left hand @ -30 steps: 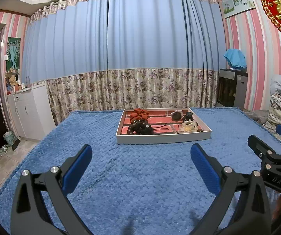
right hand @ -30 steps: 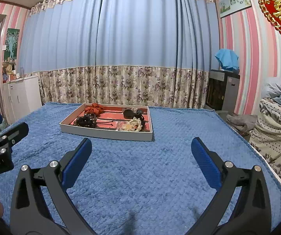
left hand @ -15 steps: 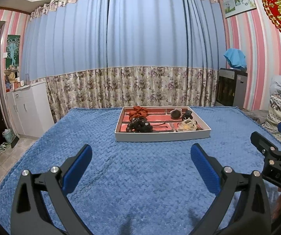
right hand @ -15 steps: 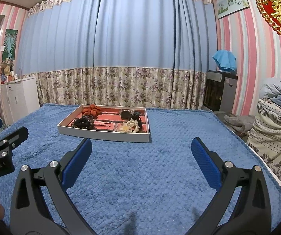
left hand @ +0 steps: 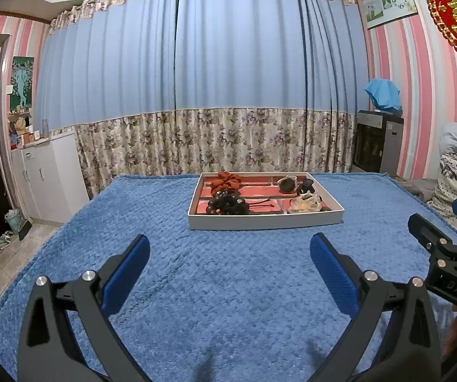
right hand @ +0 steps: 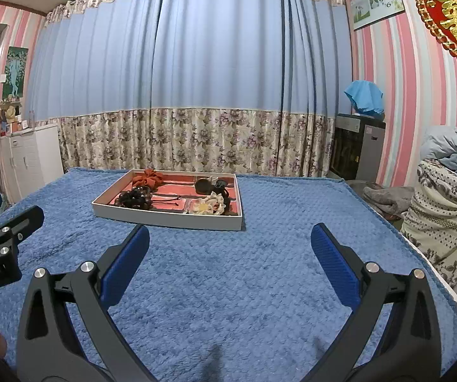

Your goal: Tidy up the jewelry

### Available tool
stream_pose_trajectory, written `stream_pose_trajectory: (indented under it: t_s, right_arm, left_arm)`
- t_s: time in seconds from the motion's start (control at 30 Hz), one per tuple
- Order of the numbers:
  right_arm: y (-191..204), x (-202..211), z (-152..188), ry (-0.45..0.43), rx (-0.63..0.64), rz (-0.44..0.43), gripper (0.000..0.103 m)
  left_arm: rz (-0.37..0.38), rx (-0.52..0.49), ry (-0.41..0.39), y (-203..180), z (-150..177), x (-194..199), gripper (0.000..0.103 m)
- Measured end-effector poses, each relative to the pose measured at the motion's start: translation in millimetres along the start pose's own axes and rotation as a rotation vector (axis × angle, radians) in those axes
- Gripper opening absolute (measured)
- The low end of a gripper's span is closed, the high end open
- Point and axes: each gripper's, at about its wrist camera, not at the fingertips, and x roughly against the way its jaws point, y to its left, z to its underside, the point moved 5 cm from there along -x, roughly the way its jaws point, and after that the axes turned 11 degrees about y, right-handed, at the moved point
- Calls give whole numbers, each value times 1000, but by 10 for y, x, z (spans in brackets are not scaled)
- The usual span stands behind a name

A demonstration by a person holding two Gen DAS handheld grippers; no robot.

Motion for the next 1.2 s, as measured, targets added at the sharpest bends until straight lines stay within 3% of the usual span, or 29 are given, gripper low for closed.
stream_pose_trajectory:
  t_s: [1.2]
  right_arm:
    - [0, 6, 7, 0, 0, 2, 99]
  left_arm:
    - [-6, -2, -3, 32, -9, -22, 98]
